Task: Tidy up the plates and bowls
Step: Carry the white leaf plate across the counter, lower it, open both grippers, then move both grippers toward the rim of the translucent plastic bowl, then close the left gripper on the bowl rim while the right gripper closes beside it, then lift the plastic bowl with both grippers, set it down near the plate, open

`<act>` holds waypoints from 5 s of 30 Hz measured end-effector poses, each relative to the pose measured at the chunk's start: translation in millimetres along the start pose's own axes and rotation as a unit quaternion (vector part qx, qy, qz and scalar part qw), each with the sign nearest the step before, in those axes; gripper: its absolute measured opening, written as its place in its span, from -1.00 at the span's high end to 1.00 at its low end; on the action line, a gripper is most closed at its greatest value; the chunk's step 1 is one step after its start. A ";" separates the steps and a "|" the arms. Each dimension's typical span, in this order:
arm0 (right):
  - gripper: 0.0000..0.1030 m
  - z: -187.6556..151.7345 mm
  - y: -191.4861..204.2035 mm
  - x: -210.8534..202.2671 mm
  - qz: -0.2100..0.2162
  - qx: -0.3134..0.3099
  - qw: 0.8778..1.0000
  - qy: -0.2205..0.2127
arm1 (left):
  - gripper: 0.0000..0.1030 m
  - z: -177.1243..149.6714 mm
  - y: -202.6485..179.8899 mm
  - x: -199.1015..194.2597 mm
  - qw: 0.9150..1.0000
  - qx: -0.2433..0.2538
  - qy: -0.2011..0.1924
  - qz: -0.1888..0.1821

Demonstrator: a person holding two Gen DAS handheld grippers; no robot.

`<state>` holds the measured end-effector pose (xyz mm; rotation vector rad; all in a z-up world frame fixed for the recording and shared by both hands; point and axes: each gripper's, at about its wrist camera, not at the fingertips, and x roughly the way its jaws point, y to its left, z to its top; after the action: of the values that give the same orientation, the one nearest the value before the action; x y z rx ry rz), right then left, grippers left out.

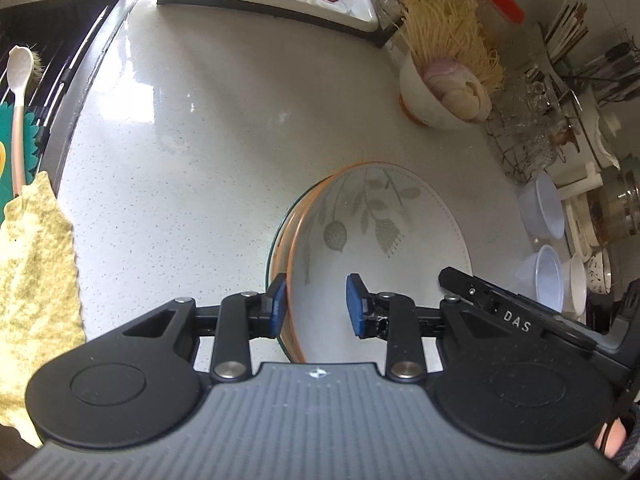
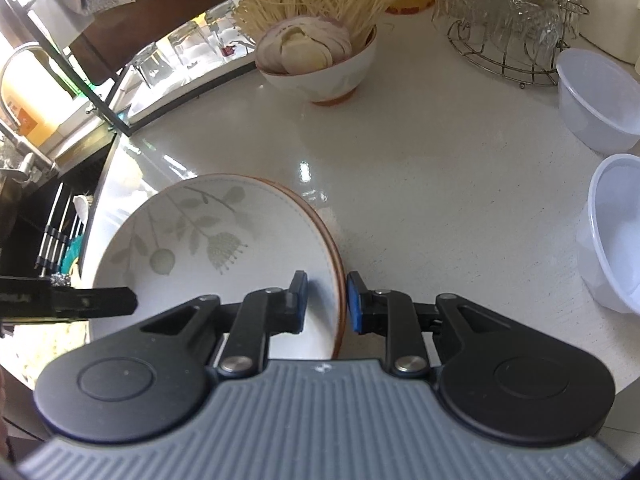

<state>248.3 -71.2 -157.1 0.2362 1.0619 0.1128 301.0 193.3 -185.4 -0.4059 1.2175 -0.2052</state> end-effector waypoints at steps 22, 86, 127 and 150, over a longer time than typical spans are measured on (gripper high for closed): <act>0.54 3.8 12.1 -82.0 0.024 -0.014 0.995 -0.096 | 0.32 -4.0 -41.7 -86.2 0.991 0.076 -0.109 0.006; 0.09 -31.4 -213.9 -133.1 -0.077 0.147 0.979 -0.122 | 0.07 -35.0 -291.9 93.5 0.972 0.223 0.019 -0.070; 0.77 -12.5 -183.2 -80.3 -0.014 0.112 0.991 -0.078 | 0.78 -21.8 -221.3 95.3 0.987 0.149 0.017 -0.062; 0.72 -5.6 -179.4 -48.8 -0.001 0.109 0.994 -0.029 | 0.76 -14.6 -200.1 108.8 0.994 0.107 0.019 -0.030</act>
<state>215.9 -254.3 -162.3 0.4327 1.0177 -0.0129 336.6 -31.5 -201.9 -0.2524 1.2076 -0.3945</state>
